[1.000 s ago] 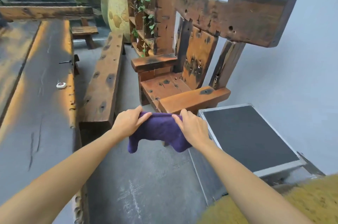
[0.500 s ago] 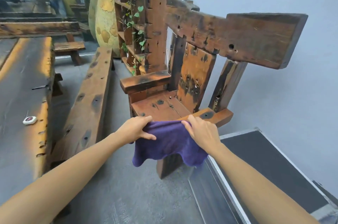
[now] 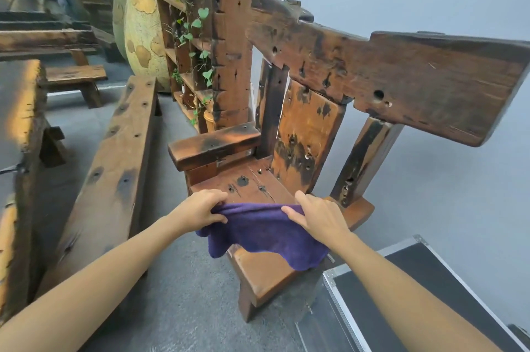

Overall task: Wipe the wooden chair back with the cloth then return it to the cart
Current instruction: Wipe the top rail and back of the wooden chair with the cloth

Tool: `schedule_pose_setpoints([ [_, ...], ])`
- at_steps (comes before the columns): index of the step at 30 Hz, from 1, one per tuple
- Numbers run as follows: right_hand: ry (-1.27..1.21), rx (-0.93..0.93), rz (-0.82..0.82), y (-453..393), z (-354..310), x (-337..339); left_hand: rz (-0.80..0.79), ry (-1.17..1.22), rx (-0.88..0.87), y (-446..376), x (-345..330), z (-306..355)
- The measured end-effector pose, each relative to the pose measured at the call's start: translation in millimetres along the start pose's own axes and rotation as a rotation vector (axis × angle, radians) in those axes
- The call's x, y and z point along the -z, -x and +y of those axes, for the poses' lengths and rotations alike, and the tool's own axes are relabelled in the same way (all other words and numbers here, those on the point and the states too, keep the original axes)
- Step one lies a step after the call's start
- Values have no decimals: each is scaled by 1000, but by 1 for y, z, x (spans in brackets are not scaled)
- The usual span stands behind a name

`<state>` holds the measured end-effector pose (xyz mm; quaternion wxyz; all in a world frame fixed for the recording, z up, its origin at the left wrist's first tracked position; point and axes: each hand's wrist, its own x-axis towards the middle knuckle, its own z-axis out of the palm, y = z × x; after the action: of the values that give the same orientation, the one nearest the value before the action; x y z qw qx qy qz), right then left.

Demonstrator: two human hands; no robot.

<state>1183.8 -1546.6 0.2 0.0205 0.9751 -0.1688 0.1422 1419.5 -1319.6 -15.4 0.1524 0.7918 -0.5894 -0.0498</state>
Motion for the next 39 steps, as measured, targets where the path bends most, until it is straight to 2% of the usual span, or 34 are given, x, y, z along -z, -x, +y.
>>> schedule_pose_setpoints([
  [9, -27, -40, -153, -117, 2, -40, -45, 73, -85, -84, 27, -112],
  [16, 22, -102, -137, -234, -13, -47, 9, 147, -76, -163, 74, -215],
  [20, 69, -207, -24, -284, -17, -40, 95, 247, -71, -220, 100, -249],
  [26, 122, -410, 167, -339, 3, -28, 154, 313, -119, -294, 126, -257],
  [30, 141, -526, 276, -388, 38, -34, 176, 251, -178, -370, 134, -267],
  [36, 67, -728, 543, -468, 107, -52, 177, 240, -242, -487, 145, -283],
  [39, -48, -982, 602, -511, 132, -58, 191, 225, -308, -539, 161, -290],
])
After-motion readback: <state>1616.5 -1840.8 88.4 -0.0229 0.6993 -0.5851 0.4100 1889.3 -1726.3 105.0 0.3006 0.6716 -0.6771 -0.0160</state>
